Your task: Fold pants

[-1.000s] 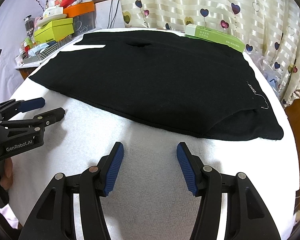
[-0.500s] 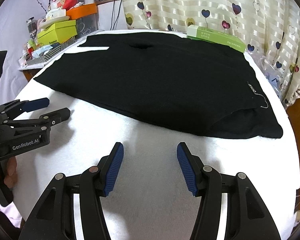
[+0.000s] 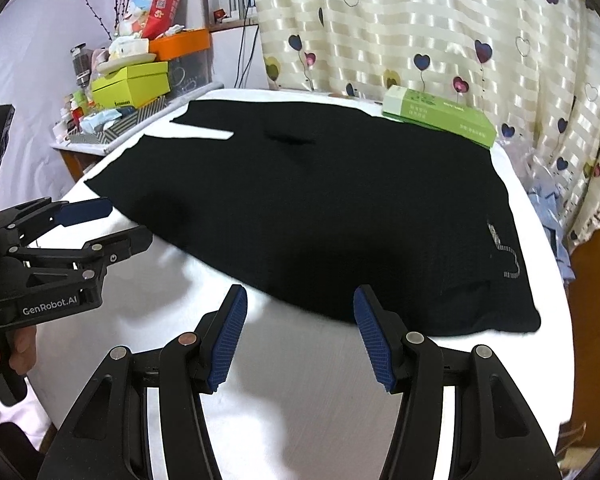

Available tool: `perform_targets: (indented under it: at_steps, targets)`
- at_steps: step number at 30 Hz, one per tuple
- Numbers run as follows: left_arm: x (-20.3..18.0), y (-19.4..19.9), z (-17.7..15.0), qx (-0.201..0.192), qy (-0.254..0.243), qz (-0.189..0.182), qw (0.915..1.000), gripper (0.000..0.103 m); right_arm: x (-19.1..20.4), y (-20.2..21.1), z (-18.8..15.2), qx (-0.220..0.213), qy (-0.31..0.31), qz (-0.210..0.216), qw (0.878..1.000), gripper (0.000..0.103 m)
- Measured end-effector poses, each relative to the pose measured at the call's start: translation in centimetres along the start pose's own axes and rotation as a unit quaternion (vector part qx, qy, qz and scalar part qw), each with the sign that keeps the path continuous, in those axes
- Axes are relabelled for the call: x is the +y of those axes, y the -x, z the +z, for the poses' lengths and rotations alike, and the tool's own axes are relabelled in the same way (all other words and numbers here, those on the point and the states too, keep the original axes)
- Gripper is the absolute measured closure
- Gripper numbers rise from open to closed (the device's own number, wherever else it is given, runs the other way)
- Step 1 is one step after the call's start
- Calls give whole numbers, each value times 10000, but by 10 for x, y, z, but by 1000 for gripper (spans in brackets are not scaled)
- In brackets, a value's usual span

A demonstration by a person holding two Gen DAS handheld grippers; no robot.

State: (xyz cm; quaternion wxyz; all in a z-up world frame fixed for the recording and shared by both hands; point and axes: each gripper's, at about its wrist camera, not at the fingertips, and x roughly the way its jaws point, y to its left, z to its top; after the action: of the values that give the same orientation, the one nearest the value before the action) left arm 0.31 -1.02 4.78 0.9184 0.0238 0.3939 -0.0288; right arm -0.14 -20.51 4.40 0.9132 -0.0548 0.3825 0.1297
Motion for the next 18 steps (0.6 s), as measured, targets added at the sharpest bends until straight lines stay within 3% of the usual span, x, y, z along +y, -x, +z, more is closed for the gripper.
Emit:
perform_targets:
  at_steps: [9, 18]
  targets:
    - [31, -18, 42, -34, 9, -98, 9999, 33, -23, -15, 45, -117, 150, 270, 9995, 47]
    - [85, -61, 98, -165, 88, 76, 9998, 33, -52, -69, 103, -41, 447, 465, 9979, 47]
